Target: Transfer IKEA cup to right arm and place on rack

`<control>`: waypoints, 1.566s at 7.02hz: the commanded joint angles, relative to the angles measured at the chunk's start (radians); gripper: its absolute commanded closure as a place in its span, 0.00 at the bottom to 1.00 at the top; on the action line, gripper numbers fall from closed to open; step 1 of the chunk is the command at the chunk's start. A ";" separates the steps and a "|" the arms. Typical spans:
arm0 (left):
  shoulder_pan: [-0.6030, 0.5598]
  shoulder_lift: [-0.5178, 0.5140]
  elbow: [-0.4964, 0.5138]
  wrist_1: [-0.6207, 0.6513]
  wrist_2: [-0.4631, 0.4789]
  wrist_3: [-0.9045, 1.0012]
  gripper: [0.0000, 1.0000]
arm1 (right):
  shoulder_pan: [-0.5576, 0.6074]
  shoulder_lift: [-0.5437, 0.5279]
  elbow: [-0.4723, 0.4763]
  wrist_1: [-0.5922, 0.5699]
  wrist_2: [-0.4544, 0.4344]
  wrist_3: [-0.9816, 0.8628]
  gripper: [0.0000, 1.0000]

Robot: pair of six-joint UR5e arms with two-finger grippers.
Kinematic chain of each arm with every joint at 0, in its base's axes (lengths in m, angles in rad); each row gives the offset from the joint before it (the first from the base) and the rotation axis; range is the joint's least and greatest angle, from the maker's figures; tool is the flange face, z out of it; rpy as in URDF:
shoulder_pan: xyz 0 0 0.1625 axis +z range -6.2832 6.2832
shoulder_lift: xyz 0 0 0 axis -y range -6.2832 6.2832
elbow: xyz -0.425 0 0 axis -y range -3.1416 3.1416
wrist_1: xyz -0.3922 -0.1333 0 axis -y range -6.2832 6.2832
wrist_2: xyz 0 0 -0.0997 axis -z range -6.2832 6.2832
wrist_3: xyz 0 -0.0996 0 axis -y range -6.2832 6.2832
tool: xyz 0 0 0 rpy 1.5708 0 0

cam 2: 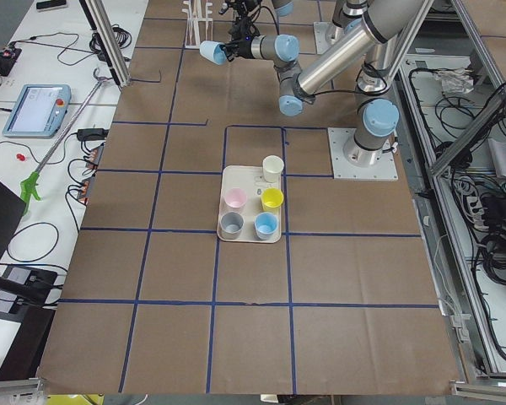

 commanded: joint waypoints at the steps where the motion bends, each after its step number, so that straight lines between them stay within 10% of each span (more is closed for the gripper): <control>1: -0.023 -0.005 0.000 0.001 0.004 0.000 1.00 | 0.031 0.092 -0.092 0.001 -0.002 0.003 0.01; 11: -0.023 -0.007 0.000 0.003 0.002 0.000 1.00 | 0.071 0.151 -0.098 0.013 -0.021 0.003 0.01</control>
